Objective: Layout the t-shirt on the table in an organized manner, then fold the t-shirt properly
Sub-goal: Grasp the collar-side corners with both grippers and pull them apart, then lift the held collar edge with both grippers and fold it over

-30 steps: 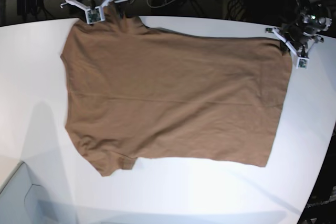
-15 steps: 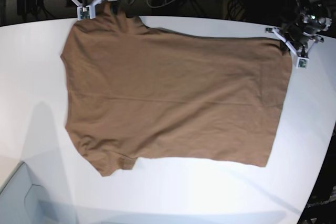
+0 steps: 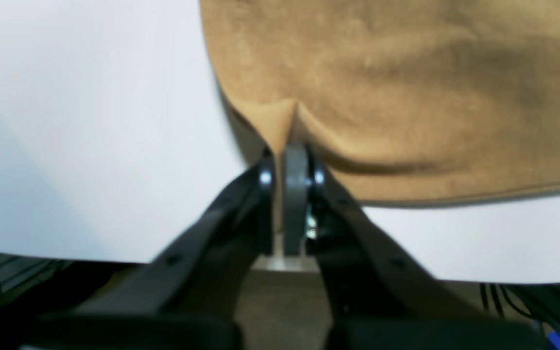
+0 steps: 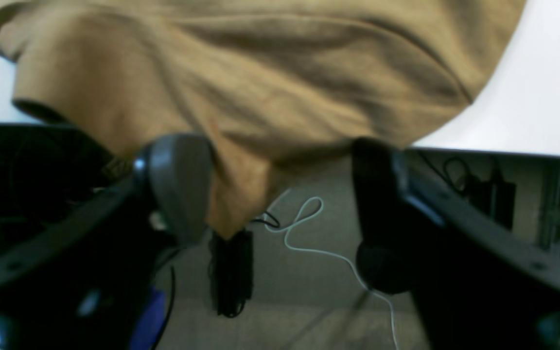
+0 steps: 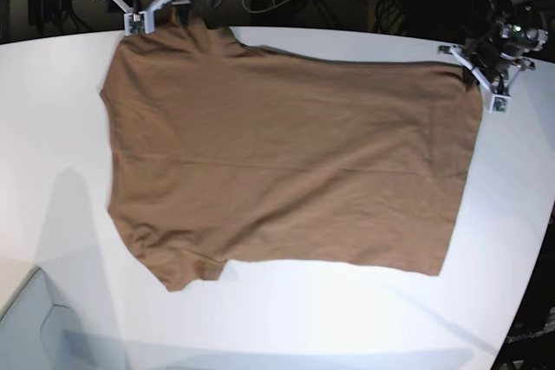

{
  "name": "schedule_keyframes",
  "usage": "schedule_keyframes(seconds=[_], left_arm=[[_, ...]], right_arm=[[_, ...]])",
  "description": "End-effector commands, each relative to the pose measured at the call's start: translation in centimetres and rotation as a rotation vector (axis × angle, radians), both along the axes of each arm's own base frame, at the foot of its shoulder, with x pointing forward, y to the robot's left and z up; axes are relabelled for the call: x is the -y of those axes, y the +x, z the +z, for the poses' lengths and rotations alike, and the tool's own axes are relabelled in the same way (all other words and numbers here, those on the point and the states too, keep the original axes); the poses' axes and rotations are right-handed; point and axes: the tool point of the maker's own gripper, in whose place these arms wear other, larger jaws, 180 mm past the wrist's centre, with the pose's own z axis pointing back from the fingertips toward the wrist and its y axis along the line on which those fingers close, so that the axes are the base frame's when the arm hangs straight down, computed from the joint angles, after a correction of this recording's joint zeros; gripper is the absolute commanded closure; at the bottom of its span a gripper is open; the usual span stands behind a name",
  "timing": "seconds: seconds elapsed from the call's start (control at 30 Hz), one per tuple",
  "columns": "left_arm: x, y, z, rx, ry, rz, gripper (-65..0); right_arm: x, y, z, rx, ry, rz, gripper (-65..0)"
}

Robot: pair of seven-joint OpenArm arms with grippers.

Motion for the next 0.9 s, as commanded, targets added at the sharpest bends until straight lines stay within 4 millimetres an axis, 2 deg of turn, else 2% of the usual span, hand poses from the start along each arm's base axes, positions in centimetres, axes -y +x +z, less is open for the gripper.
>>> schedule_keyframes(seconds=[0.0, 0.17, 0.23, 0.4, 0.53, 0.67, 0.87], left_arm=[[-0.8, -2.3, -1.1, -0.109, 0.04, 0.001, 0.0], [-0.8, -2.3, -1.1, -0.109, 0.04, 0.001, 0.0], [-0.8, -2.2, -1.0, -0.108, 0.041, 0.001, 0.0], [-0.7, -2.2, -1.0, -0.105, 0.035, 0.002, 0.0], [-0.8, -2.7, -1.1, -0.114, 0.036, 0.002, 0.0], [-0.6, -2.6, 0.0, -0.089, 0.057, -0.018, 0.0], [-0.4, -1.7, 1.5, -0.045, 0.079, -0.034, 0.0]], right_arm=[[-0.3, 1.7, 1.2, 0.078, 0.017, 0.004, -31.1], [-0.4, 1.4, 0.6, 0.06, 0.024, 0.002, -7.3], [-0.4, 1.4, 0.7, 0.063, 0.022, 0.001, 0.0], [-0.3, 1.8, 1.4, 0.082, 0.014, 0.003, 0.0], [0.0, 2.6, 3.1, 0.127, -0.006, 0.01, 0.0], [0.2, 3.2, 4.8, 0.169, -0.023, 0.015, 0.0], [0.3, 3.2, 5.1, 0.174, -0.028, 0.017, 0.0]])
